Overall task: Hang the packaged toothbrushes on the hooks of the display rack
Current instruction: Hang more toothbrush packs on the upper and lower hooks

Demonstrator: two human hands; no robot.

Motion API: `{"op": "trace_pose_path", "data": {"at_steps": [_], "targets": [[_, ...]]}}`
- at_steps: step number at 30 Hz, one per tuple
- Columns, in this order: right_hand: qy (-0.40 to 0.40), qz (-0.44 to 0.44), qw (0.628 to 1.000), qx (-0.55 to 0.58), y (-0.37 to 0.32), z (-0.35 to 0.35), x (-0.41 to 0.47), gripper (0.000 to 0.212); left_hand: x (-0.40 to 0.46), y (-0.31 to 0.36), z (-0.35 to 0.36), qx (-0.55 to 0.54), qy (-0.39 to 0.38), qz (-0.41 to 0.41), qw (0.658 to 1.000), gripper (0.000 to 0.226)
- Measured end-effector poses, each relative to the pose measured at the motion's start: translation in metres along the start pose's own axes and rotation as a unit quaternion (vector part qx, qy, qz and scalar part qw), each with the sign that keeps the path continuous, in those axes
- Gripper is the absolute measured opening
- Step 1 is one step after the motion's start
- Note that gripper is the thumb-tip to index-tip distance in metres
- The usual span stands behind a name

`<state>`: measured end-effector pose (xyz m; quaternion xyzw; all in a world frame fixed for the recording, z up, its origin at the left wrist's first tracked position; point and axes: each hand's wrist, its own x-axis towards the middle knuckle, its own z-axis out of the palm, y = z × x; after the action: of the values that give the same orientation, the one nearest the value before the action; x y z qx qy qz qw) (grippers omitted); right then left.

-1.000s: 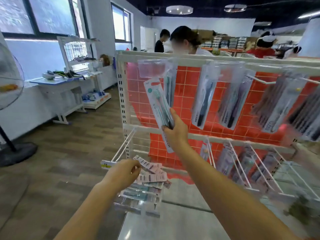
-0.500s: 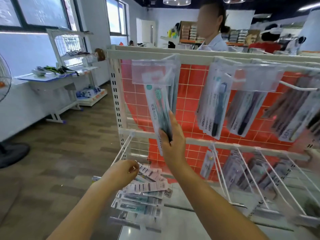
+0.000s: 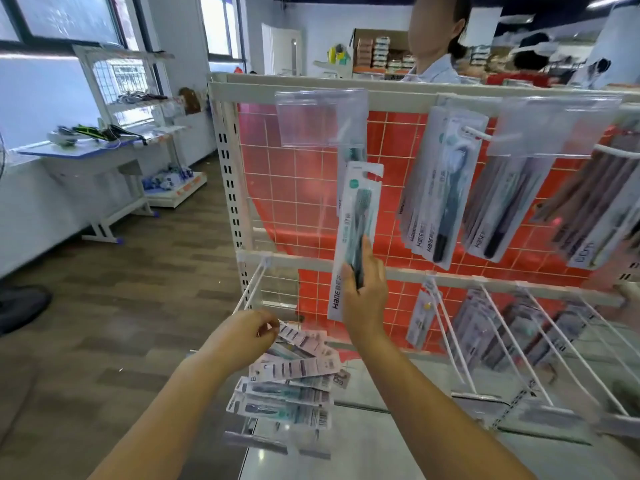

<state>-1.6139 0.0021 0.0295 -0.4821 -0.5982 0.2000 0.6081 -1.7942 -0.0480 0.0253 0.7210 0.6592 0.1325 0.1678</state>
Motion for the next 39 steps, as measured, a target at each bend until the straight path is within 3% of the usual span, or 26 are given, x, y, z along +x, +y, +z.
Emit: {"op": "trace_pose_path", "data": {"at_steps": [6, 12, 29, 39], "targets": [[-0.029, -0.148, 0.989, -0.014, -0.019, 0.003, 0.004, 0.052, 0.007, 0.009, 0.002, -0.025, 0.014, 0.022, 0.999, 0.022], [-0.01, -0.219, 0.975, -0.017, -0.025, -0.005, 0.012, 0.056, 0.014, 0.017, 0.01, -0.04, -0.005, 0.025, 0.999, 0.018], [0.045, -0.253, 0.966, -0.027, -0.031, 0.004, 0.007, 0.048, 0.016, 0.015, 0.014, -0.038, -0.003, 0.035, 0.999, 0.015], [0.021, -0.177, 0.983, 0.041, -0.041, 0.016, -0.002, 0.052, 0.013, 0.013, 0.013, -0.031, -0.006, 0.032, 0.999, 0.017]]}}
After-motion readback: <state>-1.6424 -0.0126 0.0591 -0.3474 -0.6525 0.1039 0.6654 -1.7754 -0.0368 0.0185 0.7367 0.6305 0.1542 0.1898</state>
